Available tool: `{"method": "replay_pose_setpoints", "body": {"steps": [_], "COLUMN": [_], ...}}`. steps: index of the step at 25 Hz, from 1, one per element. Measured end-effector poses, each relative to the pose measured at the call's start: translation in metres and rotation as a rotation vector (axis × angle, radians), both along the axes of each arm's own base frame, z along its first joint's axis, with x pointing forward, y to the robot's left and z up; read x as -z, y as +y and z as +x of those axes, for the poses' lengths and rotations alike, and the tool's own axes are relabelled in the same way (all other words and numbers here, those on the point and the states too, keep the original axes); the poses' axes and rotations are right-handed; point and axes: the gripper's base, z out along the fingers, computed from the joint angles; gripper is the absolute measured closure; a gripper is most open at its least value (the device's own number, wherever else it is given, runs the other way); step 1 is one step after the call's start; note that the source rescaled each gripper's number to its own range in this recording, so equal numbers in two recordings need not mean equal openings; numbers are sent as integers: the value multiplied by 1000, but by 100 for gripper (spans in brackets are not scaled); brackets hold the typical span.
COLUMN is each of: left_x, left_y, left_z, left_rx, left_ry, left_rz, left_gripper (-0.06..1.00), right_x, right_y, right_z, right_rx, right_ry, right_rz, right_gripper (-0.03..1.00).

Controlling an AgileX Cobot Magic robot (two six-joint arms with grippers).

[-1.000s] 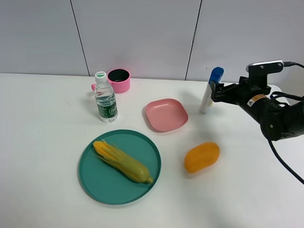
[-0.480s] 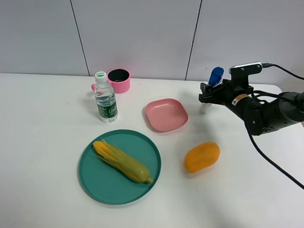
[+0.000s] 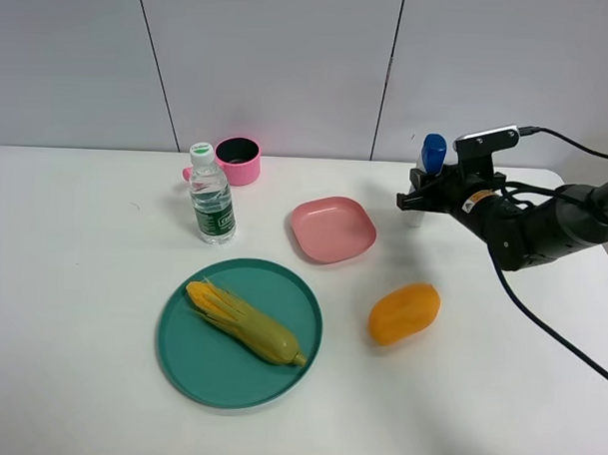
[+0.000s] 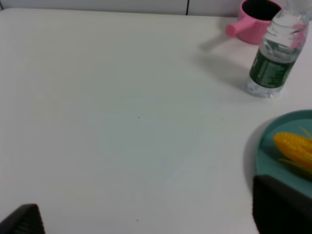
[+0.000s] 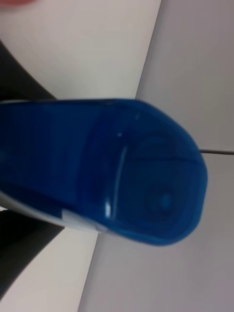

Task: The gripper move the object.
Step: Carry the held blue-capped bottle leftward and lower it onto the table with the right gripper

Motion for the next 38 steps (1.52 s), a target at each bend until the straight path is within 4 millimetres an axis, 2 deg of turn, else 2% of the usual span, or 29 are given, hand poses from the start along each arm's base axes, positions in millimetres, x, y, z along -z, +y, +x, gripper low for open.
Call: {"method": "replay_pose_setpoints", "body": {"steps": [2,4,7,10,12,16,20,24,27,29,33,38], "left_x": [0,0,0,0,0,0,0,0,0,0,0,0], "left_y": [0,0,0,0,0,0,0,0,0,0,0,0], "left_z": [0,0,0,0,0,0,0,0,0,0,0,0], "left_rx": [0,0,0,0,0,0,0,0,0,0,0,0], "left_ry": [0,0,-1,-1,-1,-1,-1,-1,-1,-1,-1,-1], "left_rz": [0,0,0,0,0,0,0,0,0,0,0,0], "left_gripper": [-6,-6,-6,-6,-6,-6,-6,-6,-6,-6,-6,-6], "right_x": [-7,-26,-68,-112,-139,-178,-205,-211,-203,-190,-160,-116], "right_y": [2,6,22,50,78,144,217,280,318,338,368,389], "right_z": [-2,-5,-12,-18,-20,-25,-39,-57,-68,-74,-86,-92], "right_rx": [-7,-19,-59,-141,-210,-346,-488,-602,-652,-672,-720,-756], "right_ry": [10,2,-54,-88,-83,-40,-62,-53,-10,38,94,132], "right_rz": [-15,-22,1,35,55,50,54,48,49,56,39,3], "right_gripper": [94,94,94,94,94,94,94,94,95,95,95,95]}}
